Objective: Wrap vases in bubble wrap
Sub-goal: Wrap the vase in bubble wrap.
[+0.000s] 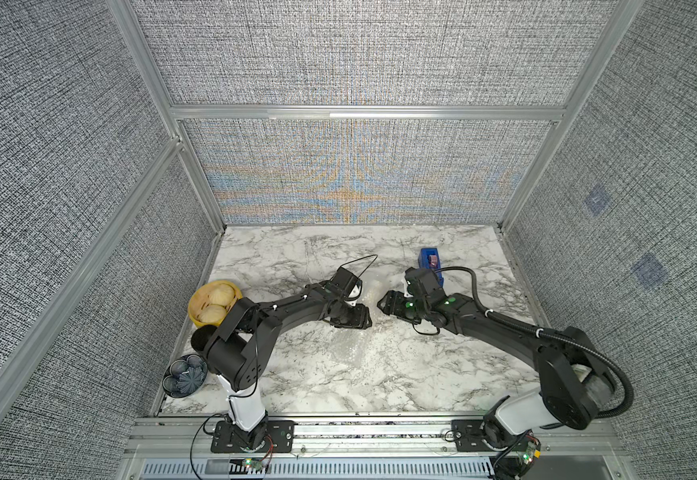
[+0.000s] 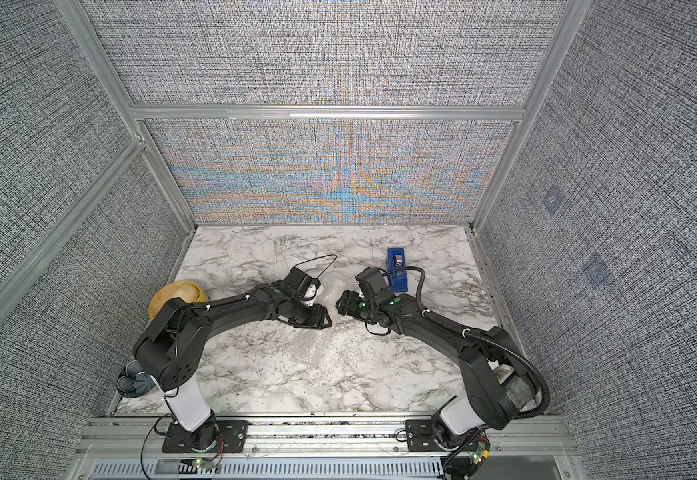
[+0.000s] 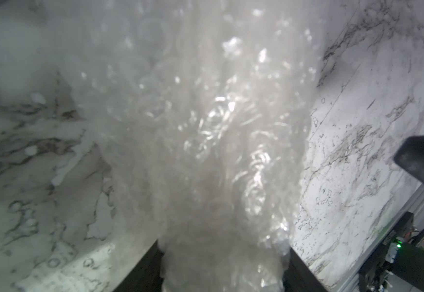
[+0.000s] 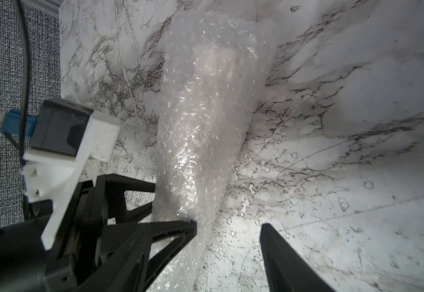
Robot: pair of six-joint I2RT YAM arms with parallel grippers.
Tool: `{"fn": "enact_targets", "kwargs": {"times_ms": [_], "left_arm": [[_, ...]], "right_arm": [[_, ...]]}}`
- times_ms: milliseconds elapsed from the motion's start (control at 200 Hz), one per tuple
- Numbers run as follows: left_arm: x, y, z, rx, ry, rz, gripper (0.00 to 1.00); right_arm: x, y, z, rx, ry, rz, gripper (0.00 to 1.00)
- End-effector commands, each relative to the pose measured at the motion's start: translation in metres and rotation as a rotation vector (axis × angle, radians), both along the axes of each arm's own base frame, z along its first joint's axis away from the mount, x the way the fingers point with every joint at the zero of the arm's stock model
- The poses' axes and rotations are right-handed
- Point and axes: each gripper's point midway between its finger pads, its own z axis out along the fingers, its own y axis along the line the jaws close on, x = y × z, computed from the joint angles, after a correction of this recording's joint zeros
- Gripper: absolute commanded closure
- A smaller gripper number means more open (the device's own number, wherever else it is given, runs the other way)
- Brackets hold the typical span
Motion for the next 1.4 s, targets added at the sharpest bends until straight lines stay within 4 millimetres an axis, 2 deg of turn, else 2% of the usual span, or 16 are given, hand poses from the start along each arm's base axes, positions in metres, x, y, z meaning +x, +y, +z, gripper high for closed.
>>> {"fn": "enact_targets", "kwargs": {"times_ms": [0, 40, 60, 265, 490, 791, 1091, 1271, 1391], "left_arm": [[-0.005, -0.006, -0.001, -0.023, 0.025, 0.024, 0.39], [-0.005, -0.007, 0.000, -0.032, 0.020, 0.023, 0.39], [-0.006, -0.007, -0.002, -0.032, 0.020, 0.025, 0.39], [-0.007, -0.005, -0.001, -0.037, 0.000, 0.036, 0.40], [-0.007, -0.005, -0.002, -0.048, -0.003, 0.055, 0.40], [-0.006, -0.011, -0.001, -0.063, -0.002, 0.059, 0.41], [-0.005, -0.016, 0.002, -0.112, -0.024, 0.096, 0.42], [-0.003, -0.016, 0.008, -0.123, -0.045, 0.099, 0.42], [-0.002, -0.017, 0.011, -0.132, -0.058, 0.097, 0.42]], "right_arm": [[0.007, 0.013, -0.003, 0.038, 0.029, 0.008, 0.29], [0.006, 0.014, -0.011, 0.030, 0.051, 0.013, 0.29], [0.012, 0.019, -0.004, 0.041, 0.038, 0.013, 0.29], [0.021, 0.029, -0.013, 0.049, 0.060, 0.034, 0.30], [0.017, 0.023, -0.039, -0.020, 0.142, 0.000, 0.29], [0.014, 0.043, -0.053, -0.045, 0.192, 0.044, 0.28], [0.006, 0.045, -0.080, -0.125, 0.260, 0.032, 0.27], [0.005, 0.042, -0.087, -0.202, 0.250, 0.039, 0.38], [0.004, 0.039, -0.093, -0.232, 0.249, 0.038, 0.50]]}}
